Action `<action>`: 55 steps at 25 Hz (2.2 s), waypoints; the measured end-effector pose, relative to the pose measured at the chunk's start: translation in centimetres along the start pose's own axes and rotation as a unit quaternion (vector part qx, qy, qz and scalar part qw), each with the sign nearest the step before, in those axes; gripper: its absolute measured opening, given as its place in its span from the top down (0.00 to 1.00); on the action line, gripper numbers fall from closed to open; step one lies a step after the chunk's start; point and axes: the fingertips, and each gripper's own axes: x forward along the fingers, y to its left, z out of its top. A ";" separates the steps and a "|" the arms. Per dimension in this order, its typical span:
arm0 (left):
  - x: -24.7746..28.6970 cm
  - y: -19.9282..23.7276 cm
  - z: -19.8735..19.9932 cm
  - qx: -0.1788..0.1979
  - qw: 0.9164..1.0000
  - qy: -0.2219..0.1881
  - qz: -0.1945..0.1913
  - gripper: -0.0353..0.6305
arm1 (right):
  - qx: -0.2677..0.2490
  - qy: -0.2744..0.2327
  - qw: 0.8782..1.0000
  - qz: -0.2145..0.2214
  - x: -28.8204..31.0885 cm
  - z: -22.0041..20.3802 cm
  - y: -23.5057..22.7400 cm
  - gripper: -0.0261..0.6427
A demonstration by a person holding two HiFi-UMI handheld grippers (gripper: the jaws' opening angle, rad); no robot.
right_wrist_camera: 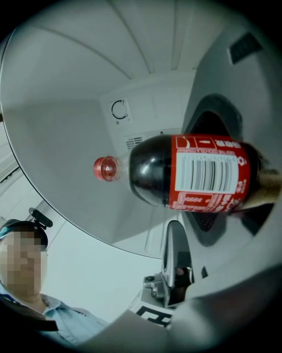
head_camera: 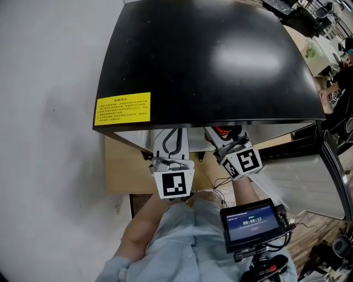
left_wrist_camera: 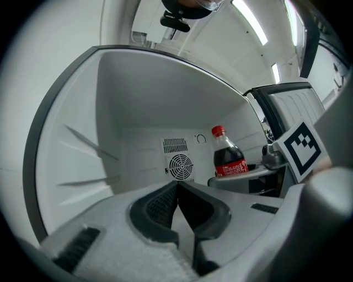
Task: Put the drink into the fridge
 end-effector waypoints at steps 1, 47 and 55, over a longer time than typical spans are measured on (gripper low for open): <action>0.0 0.0 -0.1 0.000 1.000 0.001 0.001 0.93 | 0.001 0.001 1.000 0.000 0.1 -0.3 -0.1 0.49; -1.4 0.5 -1.6 0.020 0.998 0.030 0.052 0.93 | -0.011 0.001 0.999 0.031 3.1 -7.7 -2.2 0.48; -1.9 0.6 -1.1 0.022 0.998 0.029 0.047 0.93 | -0.046 0.008 0.998 0.030 2.4 -8.0 -1.5 0.47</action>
